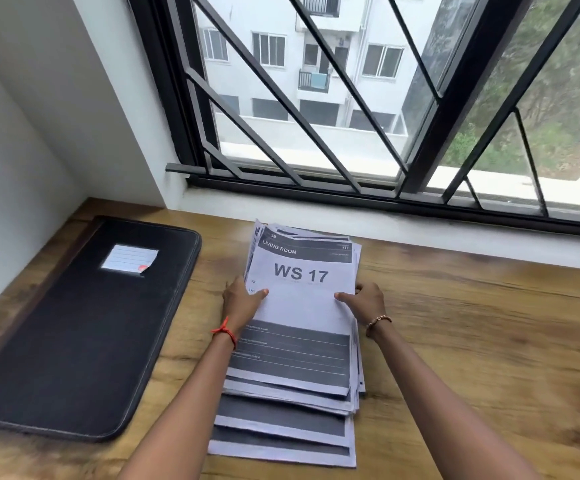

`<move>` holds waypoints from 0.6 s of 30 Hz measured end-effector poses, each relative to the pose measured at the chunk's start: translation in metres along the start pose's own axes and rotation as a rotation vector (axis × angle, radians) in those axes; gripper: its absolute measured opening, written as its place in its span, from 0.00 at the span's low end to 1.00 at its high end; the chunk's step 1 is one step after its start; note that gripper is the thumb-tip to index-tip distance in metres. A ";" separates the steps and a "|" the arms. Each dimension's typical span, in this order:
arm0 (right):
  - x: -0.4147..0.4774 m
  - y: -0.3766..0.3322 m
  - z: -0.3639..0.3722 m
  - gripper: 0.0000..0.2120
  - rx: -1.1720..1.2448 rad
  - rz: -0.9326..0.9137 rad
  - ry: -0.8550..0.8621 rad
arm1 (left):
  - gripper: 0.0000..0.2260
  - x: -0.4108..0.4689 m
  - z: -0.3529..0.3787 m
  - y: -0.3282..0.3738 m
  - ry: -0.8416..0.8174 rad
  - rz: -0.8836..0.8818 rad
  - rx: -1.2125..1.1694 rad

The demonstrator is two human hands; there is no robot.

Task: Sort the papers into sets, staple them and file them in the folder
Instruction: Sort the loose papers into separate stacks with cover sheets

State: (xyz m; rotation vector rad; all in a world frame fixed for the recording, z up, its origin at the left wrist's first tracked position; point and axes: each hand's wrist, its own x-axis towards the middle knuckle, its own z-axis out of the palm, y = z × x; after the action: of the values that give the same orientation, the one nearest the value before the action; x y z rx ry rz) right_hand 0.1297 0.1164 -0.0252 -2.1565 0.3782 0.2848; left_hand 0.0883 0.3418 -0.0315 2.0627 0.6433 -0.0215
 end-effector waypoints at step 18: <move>-0.025 -0.007 0.004 0.26 0.116 -0.020 -0.073 | 0.33 -0.013 -0.033 0.007 -0.226 -0.122 -0.396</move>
State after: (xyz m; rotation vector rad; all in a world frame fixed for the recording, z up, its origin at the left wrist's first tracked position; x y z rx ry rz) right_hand 0.1090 0.1281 -0.0136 -2.0293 0.3233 0.3222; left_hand 0.0720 0.3594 -0.0046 1.6106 0.5794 -0.1815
